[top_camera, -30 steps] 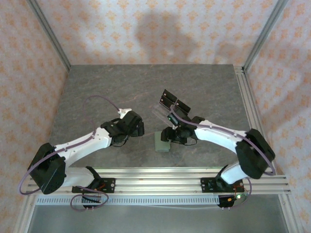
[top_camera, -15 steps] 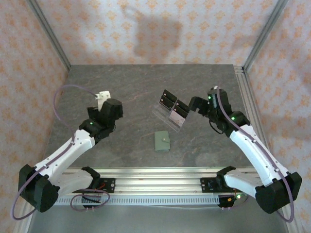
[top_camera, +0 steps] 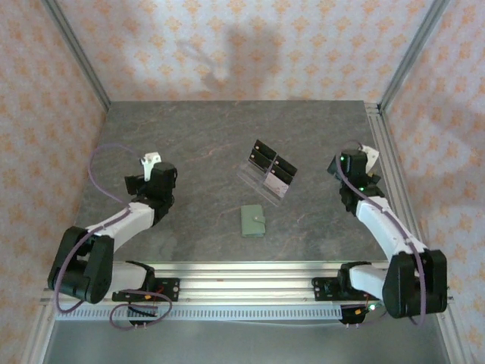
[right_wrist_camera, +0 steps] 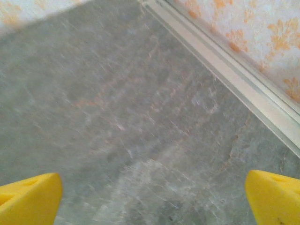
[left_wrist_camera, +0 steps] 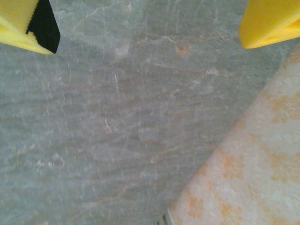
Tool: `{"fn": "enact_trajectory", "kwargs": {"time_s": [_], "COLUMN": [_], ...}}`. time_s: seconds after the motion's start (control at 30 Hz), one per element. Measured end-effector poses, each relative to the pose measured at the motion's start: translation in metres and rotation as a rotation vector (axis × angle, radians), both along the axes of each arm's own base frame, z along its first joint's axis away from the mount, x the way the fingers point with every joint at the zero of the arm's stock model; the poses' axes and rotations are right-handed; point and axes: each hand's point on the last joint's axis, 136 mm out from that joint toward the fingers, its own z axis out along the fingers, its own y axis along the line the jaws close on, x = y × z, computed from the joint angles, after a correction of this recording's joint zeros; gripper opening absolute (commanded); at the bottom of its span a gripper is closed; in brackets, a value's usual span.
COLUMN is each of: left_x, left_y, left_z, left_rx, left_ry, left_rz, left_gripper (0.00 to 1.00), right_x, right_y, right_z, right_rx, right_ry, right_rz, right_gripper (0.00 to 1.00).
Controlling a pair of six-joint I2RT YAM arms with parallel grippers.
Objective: Put the credit cards into the card holder
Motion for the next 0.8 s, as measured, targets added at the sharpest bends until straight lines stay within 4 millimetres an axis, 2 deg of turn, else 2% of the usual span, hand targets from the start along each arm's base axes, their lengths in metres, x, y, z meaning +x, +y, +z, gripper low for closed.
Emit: {"fn": "enact_trajectory", "kwargs": {"time_s": [0.13, 0.23, 0.4, 0.5, 0.57, 0.67, 0.8], "left_x": [0.006, 0.015, 0.029, 0.038, 0.039, 0.037, 0.038], "left_y": [-0.002, -0.005, -0.015, -0.011, -0.008, -0.006, -0.012], "left_z": [-0.016, -0.016, -0.01, -0.011, -0.019, -0.032, -0.032], "left_rx": [-0.012, -0.027, -0.063, -0.089, -0.107, -0.125, -0.144], "left_ry": [0.01, -0.004, -0.048, -0.096, -0.098, -0.088, -0.099], "left_rz": [-0.032, -0.061, -0.141, -0.159, -0.165, -0.178, -0.211], "left_gripper": [1.0, 1.0, 1.0, 1.0, 1.0, 1.0, 1.0], "right_x": [-0.002, 0.004, 0.024, 0.036, 0.035, 0.024, 0.033], "right_y": [-0.005, -0.006, -0.003, 0.001, 0.003, 0.005, 0.011], "right_z": [-0.041, -0.054, -0.053, -0.049, -0.056, -0.076, -0.064], "right_rx": [-0.055, -0.08, -0.115, -0.123, -0.126, -0.128, -0.126], "right_ry": [0.036, 0.011, -0.088, -0.166, -0.209, -0.161, -0.217], "right_rz": [0.016, 0.036, 0.078, 0.105, 0.119, 0.152, 0.186], "right_gripper": [0.99, 0.99, 1.0, 1.0, 1.0, 1.0, 1.0]}}
